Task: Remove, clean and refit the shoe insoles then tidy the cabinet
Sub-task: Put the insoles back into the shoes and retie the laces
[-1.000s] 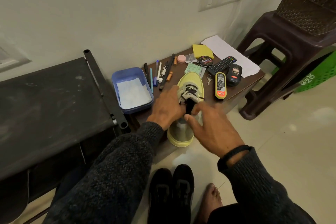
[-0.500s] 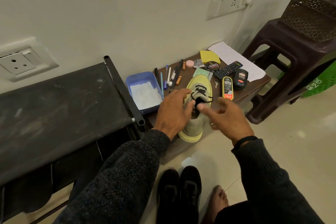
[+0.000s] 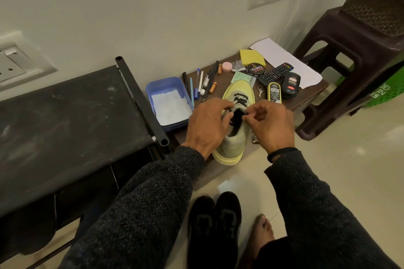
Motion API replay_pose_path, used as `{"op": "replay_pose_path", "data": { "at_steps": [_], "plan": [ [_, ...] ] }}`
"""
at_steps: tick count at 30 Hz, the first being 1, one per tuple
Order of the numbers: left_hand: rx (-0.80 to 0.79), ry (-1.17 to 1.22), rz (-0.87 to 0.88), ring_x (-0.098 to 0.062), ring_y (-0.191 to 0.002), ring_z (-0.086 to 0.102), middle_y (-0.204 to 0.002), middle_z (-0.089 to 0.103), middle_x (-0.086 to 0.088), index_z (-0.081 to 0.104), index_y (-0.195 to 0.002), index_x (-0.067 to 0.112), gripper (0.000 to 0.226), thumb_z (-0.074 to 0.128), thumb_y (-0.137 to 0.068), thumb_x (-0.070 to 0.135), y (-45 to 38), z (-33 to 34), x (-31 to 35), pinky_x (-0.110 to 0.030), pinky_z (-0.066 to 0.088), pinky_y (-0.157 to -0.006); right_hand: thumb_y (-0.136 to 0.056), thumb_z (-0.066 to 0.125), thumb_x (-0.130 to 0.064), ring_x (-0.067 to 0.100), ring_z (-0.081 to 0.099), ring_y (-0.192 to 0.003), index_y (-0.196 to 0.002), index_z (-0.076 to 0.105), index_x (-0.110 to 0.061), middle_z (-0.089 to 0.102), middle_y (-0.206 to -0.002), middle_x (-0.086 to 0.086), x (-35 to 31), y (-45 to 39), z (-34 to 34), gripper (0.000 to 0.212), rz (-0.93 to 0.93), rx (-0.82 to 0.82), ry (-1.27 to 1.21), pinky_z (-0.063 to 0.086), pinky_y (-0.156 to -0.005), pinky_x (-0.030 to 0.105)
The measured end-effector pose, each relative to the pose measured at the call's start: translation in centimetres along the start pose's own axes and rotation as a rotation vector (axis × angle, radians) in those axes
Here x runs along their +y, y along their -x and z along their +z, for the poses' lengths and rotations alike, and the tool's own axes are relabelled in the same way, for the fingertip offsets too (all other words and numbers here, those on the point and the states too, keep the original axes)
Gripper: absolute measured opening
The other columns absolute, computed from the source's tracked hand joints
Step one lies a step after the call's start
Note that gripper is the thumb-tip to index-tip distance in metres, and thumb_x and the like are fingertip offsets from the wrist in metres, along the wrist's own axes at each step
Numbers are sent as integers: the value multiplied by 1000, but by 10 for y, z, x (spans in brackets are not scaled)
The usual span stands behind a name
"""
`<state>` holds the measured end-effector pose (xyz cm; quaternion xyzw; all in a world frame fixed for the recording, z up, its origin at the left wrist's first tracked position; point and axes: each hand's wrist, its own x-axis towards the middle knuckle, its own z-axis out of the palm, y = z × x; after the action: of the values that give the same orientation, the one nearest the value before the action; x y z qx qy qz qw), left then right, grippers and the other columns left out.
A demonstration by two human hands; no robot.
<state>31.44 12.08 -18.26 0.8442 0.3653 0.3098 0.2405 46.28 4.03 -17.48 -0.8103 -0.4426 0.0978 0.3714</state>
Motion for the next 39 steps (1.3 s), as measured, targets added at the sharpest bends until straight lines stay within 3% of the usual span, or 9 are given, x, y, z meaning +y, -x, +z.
{"op": "replay_pose_path", "data": {
  "at_steps": [4,8,11,15,18,23,31,35,39],
  "plan": [
    [20,-42,13,-12,-100,66,-111,72,4,72,-118,23,25,70,-93,23,-2,-1,2,-37,56,-92,-79,81,-26,15,59,-78,-95,59,-27,61,-87,-5,-2,-6,8,27,1,78,132,53,-65,37],
    [-21,-89,59,-14,-103,63,-113,69,4,71,-119,23,29,72,-90,22,-1,0,1,-37,54,-93,-76,82,-33,19,61,-95,-119,56,-24,62,-109,3,-7,-16,16,51,153,27,48,56,-77,41],
    [-40,-117,59,-11,-94,58,-106,59,4,69,-115,23,27,70,-91,36,2,-4,6,-29,53,-84,-77,80,-30,21,64,-93,-119,57,-22,66,-101,1,-12,-18,22,49,245,27,-30,57,-79,43],
    [-336,-118,51,-6,-85,49,-96,50,8,74,-100,29,36,64,-88,61,10,-25,16,-24,47,-74,-72,85,-26,27,64,-102,-133,45,-24,63,-118,6,-15,-18,14,74,312,-142,-2,57,-84,45],
    [-606,-215,73,-14,-89,51,-108,43,2,69,-118,27,44,70,-85,55,17,-36,12,-32,49,-76,-71,87,-27,32,64,-107,-142,33,-30,57,-129,9,-17,-6,-6,90,312,-322,33,58,-87,52],
    [-628,-203,51,-25,-89,49,-103,36,-1,61,-106,21,21,70,-88,23,26,-38,26,-33,37,-73,-84,71,-15,22,59,-101,-144,43,-26,57,-116,1,-37,34,-47,67,63,-672,283,50,-78,33],
    [-624,-98,111,-12,-78,48,-85,43,7,49,-73,39,32,80,-82,38,85,-131,100,-21,29,-61,-70,80,-59,17,62,-86,-110,58,-33,65,-101,-5,-109,116,-119,54,-262,-754,428,49,-65,32],
    [-722,-28,38,0,-63,54,-67,59,14,63,-82,33,18,81,-83,38,132,-195,137,-15,37,-58,-62,82,-70,3,61,-81,-113,59,-43,66,-97,-15,-147,157,-152,62,-376,-912,407,48,-63,24],
    [-812,-22,-106,-2,-80,61,-88,68,12,71,-101,30,22,77,-86,44,180,-232,145,-23,49,-71,-58,83,-73,3,66,-59,-110,65,-40,70,-76,-16,-170,187,-148,64,-361,-1125,339,50,-51,22]
  ]
}}
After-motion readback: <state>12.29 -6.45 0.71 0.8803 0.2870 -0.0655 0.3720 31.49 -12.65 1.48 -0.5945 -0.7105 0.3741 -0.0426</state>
